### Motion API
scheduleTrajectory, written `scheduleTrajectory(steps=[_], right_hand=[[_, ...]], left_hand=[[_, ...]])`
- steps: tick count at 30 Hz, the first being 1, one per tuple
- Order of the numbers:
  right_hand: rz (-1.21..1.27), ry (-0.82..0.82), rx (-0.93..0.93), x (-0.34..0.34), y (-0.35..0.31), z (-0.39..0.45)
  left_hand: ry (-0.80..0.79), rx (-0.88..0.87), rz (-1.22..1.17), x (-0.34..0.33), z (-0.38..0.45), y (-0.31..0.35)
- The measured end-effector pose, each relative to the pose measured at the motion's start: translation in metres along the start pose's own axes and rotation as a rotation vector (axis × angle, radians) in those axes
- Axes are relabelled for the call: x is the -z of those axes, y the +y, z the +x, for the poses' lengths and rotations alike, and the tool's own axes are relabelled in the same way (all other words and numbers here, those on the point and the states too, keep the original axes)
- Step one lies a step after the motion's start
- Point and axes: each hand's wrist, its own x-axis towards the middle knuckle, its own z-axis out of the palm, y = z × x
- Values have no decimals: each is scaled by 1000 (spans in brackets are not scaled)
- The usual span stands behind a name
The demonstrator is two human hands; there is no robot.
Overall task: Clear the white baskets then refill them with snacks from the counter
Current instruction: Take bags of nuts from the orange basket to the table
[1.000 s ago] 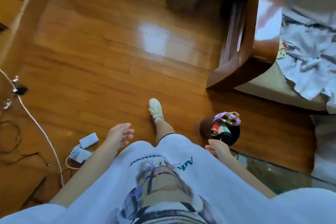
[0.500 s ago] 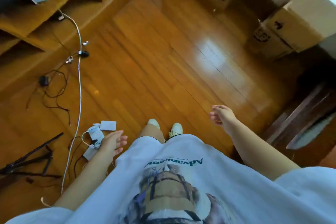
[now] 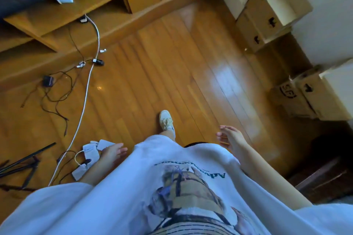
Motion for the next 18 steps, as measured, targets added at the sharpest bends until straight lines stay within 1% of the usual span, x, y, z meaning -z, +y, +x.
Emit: scheduleTrajectory(steps=[5, 10, 15, 18], right_hand=[[125, 93, -99, 4, -41, 15], [171, 165, -156, 6, -80, 37], [122, 171, -214, -2, -143, 75], [24, 149, -188, -8, -200, 100]], left_hand=[[-30, -160, 126, -61, -20, 114], [-106, -286, 242, -122, -36, 212], [-189, -369, 374, -165, -29, 276], [-161, -362, 375, -180, -20, 315]])
